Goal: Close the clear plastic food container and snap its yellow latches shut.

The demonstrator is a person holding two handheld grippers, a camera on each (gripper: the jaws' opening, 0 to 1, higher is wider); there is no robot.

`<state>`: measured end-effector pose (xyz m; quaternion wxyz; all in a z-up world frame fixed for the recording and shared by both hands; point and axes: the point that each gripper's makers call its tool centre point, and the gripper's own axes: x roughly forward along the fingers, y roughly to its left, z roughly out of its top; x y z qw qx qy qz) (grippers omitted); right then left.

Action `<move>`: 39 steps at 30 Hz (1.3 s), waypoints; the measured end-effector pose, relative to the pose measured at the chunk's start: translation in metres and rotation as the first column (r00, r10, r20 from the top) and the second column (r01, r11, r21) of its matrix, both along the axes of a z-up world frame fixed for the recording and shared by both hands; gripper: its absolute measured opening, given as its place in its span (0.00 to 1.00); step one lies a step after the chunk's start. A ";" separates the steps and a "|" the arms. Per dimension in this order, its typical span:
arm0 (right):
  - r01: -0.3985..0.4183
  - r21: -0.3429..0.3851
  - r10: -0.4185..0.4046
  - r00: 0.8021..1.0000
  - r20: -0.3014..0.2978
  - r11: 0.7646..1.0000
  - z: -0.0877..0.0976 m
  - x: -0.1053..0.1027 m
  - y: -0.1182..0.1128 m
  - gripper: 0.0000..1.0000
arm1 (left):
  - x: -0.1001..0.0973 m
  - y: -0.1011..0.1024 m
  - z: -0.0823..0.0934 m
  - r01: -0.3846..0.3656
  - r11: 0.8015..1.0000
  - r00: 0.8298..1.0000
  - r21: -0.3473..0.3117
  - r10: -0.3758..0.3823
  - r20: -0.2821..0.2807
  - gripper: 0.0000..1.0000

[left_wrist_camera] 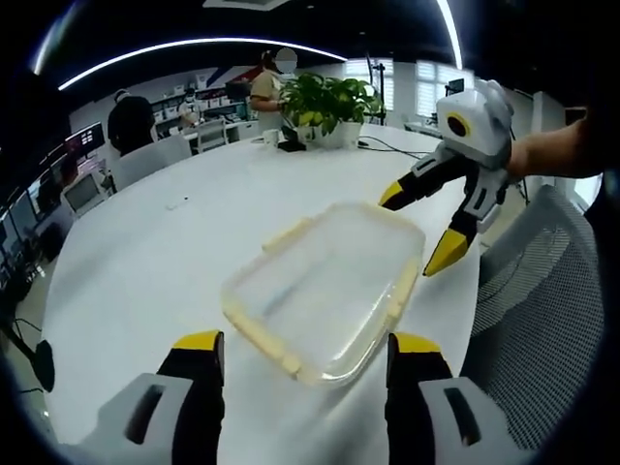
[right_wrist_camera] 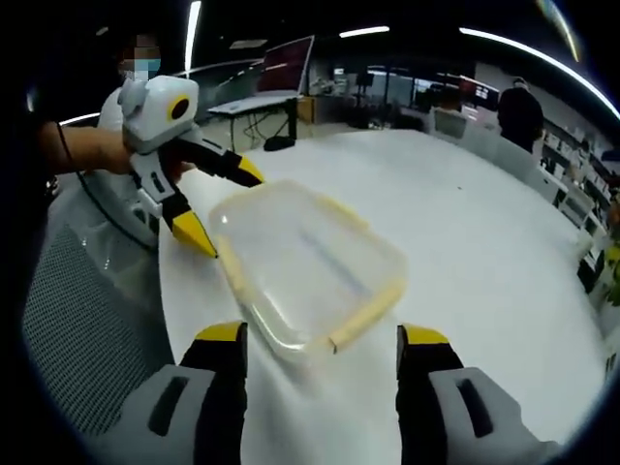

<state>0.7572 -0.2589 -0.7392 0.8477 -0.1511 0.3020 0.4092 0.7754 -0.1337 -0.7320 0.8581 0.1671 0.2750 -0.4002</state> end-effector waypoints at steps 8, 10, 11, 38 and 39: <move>-0.014 0.006 0.014 1.000 0.010 1.000 0.003 0.005 0.006 0.55 | 0.001 -0.002 -0.001 0.018 1.000 1.000 0.001 -0.018 -0.006 0.57; -0.016 0.004 0.016 1.000 0.009 1.000 0.003 0.008 0.007 0.54 | 0.002 -0.003 -0.001 0.019 1.000 1.000 0.000 -0.019 -0.005 0.56; -0.016 0.005 0.016 1.000 0.010 1.000 0.003 0.009 0.007 0.54 | 0.004 -0.003 -0.001 0.016 1.000 1.000 0.003 -0.016 -0.005 0.56; -0.016 -0.006 0.016 1.000 0.002 1.000 0.005 0.077 0.010 0.53 | 0.077 0.000 -0.002 0.034 0.999 0.999 0.042 -0.034 -0.002 0.55; -0.018 -0.008 0.018 1.000 0.001 1.000 0.004 0.081 0.010 0.53 | 0.079 0.000 -0.002 0.034 0.998 0.999 0.044 -0.033 -0.002 0.55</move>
